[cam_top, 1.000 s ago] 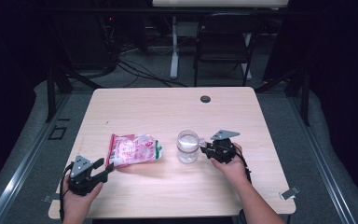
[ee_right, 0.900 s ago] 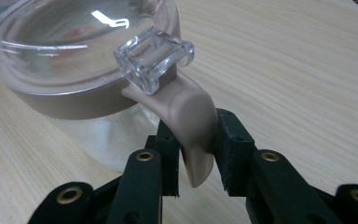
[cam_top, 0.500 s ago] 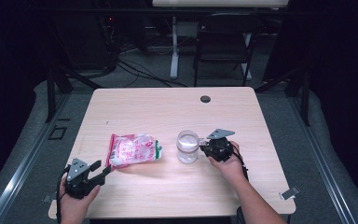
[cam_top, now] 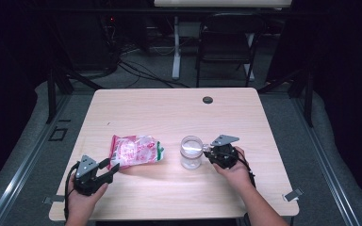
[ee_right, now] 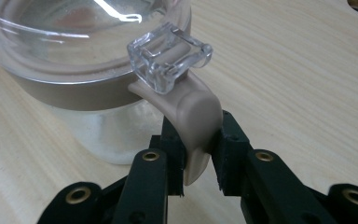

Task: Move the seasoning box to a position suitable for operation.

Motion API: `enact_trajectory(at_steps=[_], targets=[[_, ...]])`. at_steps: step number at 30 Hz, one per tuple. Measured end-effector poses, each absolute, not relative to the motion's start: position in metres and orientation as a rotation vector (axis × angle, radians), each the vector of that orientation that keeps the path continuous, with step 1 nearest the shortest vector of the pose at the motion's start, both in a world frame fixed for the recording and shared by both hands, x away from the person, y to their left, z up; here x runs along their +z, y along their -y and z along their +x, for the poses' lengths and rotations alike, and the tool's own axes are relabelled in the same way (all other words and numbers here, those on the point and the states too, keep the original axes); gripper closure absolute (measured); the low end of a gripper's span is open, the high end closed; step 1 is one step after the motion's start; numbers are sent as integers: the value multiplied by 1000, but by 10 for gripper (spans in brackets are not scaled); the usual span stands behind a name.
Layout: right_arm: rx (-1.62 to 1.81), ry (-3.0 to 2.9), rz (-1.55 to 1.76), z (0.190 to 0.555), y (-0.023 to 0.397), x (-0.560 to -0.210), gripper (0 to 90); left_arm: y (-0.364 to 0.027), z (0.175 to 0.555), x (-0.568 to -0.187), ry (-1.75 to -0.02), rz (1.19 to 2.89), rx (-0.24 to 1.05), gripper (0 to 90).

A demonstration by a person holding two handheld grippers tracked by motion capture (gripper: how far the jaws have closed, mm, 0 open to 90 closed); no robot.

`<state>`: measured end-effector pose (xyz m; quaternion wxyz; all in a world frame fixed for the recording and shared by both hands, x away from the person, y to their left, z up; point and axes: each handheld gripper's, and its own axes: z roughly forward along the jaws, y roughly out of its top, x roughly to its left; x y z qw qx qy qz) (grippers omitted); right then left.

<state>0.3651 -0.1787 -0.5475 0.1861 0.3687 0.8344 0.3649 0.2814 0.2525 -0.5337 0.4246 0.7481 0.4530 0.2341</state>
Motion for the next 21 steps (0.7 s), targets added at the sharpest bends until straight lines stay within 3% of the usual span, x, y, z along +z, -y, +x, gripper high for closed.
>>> enact_trajectory(at_steps=[17,21], targets=[[1068,-2422,957,320,162,-547,745,-214,303,-532,-986,1929,523,539],[1149,-2404,1012,315,173,-544,631,-208,305,-528,-972,1921,494,541]])
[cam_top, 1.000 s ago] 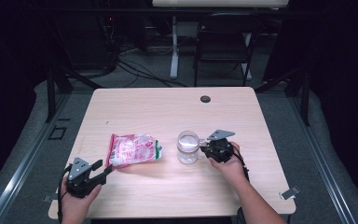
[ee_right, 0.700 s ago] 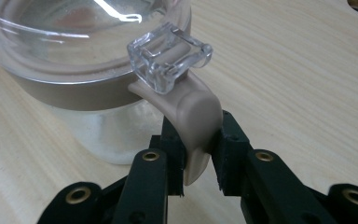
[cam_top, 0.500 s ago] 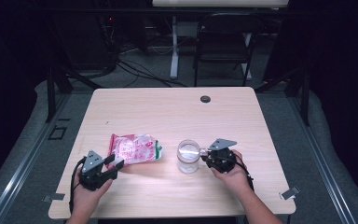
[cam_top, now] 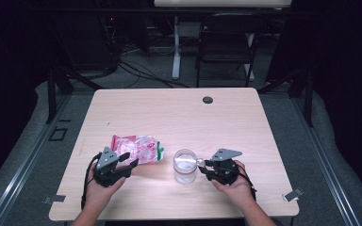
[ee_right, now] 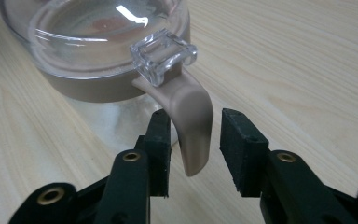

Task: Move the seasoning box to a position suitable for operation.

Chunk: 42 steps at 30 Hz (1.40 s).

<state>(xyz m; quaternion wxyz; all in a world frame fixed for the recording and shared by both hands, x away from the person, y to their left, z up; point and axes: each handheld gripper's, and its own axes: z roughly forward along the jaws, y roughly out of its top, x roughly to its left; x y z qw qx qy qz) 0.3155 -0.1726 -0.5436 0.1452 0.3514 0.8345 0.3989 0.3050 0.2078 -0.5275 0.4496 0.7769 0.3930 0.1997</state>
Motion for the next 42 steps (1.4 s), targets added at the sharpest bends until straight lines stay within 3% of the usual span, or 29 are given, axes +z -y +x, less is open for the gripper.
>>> enact_trajectory(at_steps=[5,9,13,19,22,33,36,42], targets=[[1179,-2409,1036,306,181,-535,581,-202,307,-520,-968,1893,470,569],[1222,-2391,1051,296,186,-519,549,-192,309,-507,-958,1856,413,642],[1205,-2366,1045,291,184,-502,531,-177,312,-494,-945,1861,371,647],[1183,-2326,1040,293,170,-475,570,-152,323,-476,-932,1866,310,620],[1194,-2255,973,297,163,-464,640,-137,328,-464,-919,1825,312,620],[1269,-2206,1070,313,167,-466,696,-117,332,-472,-889,1893,327,658],[1267,-2244,1089,316,169,-468,644,-116,332,-476,-888,1898,299,669],[1269,-2214,1121,313,172,-473,630,-118,327,-480,-828,1908,320,662]])
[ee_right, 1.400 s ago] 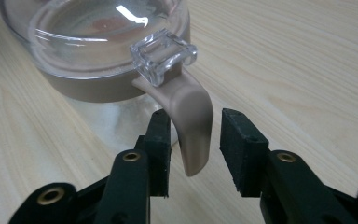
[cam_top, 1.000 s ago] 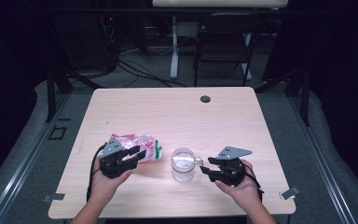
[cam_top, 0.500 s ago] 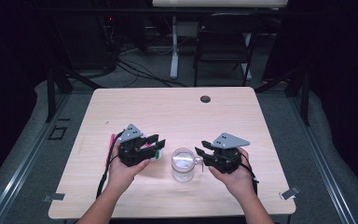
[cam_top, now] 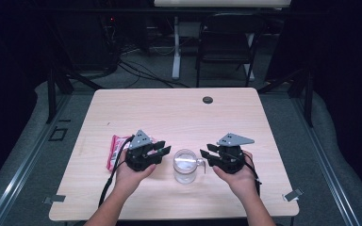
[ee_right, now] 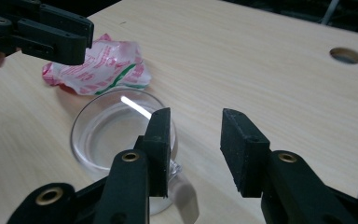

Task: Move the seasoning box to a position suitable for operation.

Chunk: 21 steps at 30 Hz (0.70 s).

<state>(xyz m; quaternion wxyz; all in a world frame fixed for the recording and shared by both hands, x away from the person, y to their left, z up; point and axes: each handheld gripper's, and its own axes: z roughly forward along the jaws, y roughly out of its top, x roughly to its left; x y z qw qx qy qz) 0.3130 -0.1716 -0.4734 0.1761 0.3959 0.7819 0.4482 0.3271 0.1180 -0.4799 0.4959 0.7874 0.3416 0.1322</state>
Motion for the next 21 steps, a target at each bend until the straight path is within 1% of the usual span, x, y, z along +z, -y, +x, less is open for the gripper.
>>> enact_trajectory(at_steps=[2,5,6,7,8,10,14,18,21], targets=[[1255,-2247,1139,312,171,-473,618,-118,325,-481,-830,1905,317,641],[1245,-2261,1120,311,168,-474,632,-118,324,-484,-836,1915,319,639],[1230,-2255,1094,309,166,-475,677,-118,324,-487,-853,1918,311,665],[1230,-2255,1094,309,166,-475,677,-118,324,-487,-853,1918,311,677],[1232,-2263,1089,307,163,-477,711,-118,324,-489,-861,1926,302,693],[1230,-2261,1106,307,161,-478,716,-119,323,-490,-857,1952,316,708],[1220,-2266,1158,308,161,-478,714,-119,322,-493,-856,1963,303,709],[1185,-2259,1187,308,161,-481,749,-117,323,-499,-856,1998,283,732],[1175,-2258,1195,307,160,-482,772,-116,322,-500,-847,2013,282,766]])
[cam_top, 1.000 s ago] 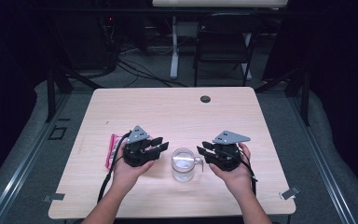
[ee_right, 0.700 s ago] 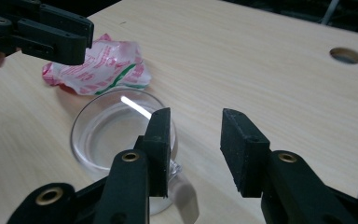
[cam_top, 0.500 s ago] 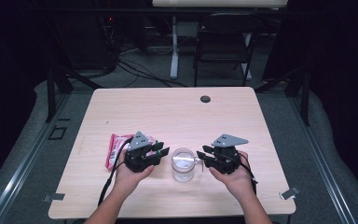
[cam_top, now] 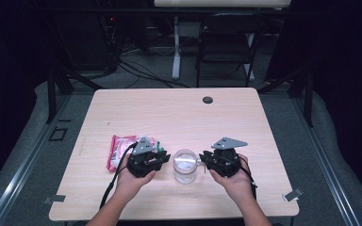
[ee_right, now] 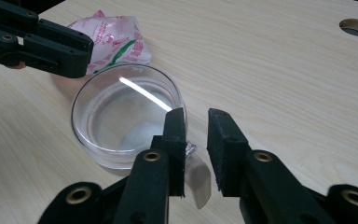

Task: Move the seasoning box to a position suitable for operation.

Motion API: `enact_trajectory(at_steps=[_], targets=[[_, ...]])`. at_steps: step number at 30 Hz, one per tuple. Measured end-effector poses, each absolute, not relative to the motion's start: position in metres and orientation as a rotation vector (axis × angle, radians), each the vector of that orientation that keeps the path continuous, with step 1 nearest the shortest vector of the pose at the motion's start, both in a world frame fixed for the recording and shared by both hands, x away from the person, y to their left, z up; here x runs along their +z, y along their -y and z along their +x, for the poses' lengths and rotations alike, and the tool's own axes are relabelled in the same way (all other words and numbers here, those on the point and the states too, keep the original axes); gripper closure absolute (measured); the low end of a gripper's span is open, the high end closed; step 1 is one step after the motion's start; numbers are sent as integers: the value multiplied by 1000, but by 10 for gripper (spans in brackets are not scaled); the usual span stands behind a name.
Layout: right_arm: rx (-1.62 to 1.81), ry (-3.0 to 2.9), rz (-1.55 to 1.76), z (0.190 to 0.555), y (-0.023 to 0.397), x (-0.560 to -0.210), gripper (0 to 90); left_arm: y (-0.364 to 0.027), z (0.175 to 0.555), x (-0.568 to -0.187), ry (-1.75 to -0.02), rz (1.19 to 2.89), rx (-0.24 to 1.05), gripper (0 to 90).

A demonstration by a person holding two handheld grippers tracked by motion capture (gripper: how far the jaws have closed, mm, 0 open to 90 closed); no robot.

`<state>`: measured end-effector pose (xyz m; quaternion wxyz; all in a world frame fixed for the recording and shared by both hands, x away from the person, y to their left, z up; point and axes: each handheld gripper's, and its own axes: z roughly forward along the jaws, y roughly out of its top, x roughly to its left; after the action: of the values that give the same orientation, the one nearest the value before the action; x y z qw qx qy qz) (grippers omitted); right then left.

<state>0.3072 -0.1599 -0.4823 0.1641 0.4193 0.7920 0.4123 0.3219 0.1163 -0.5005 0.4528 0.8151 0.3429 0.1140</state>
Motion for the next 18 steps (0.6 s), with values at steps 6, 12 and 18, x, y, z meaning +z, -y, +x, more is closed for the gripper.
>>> enact_trajectory(at_steps=[6,12,18], targets=[[1170,-2257,1233,307,162,-484,774,-116,320,-503,-820,2047,282,817],[1188,-2278,1273,308,166,-487,778,-115,320,-508,-816,2091,266,878],[1205,-2290,1265,308,163,-488,782,-111,320,-516,-822,2139,243,898]])
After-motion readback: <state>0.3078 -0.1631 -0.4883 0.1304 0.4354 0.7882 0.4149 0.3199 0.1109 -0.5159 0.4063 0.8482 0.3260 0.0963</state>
